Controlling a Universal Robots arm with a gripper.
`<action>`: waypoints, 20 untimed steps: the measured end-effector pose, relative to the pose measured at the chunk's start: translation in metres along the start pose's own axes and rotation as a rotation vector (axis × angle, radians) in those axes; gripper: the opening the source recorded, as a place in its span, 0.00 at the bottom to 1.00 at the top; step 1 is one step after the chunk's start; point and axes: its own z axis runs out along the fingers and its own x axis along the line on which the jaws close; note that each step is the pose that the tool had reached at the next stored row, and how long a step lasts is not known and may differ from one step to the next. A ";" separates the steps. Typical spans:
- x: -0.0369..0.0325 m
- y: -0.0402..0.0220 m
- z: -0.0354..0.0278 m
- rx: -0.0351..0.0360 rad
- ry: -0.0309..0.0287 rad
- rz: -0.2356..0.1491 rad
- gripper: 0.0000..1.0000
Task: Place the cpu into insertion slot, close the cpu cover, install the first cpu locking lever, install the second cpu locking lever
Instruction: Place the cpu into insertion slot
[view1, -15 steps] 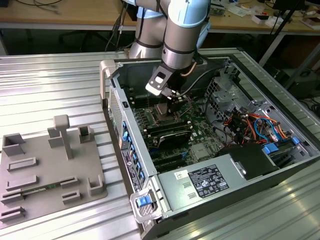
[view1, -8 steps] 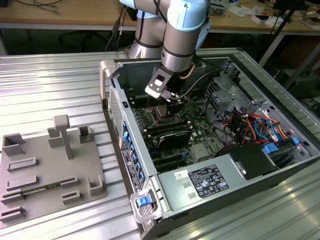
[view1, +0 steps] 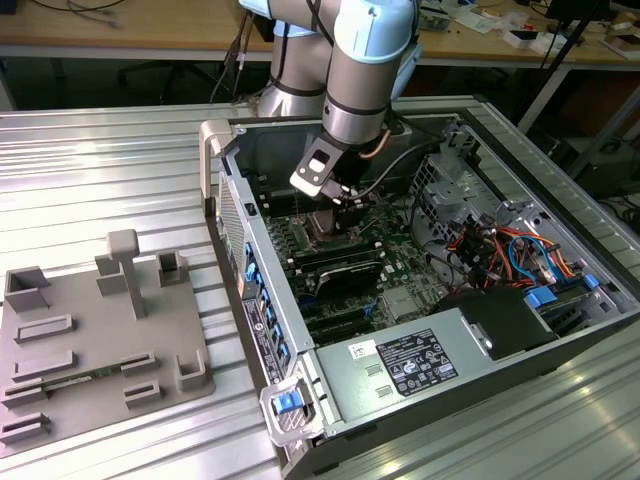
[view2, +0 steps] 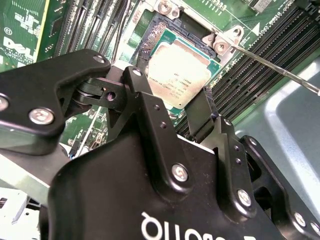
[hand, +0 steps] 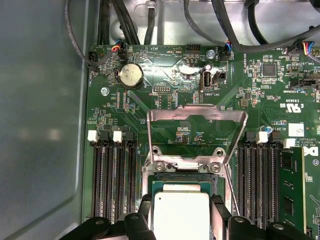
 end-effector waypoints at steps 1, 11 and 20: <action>0.0000 0.0000 0.0002 0.0000 0.0000 0.000 0.55; 0.0004 -0.0004 0.0065 0.0006 -0.0250 -0.002 0.55; -0.0007 -0.0007 0.0092 0.0019 -0.0249 -0.002 0.55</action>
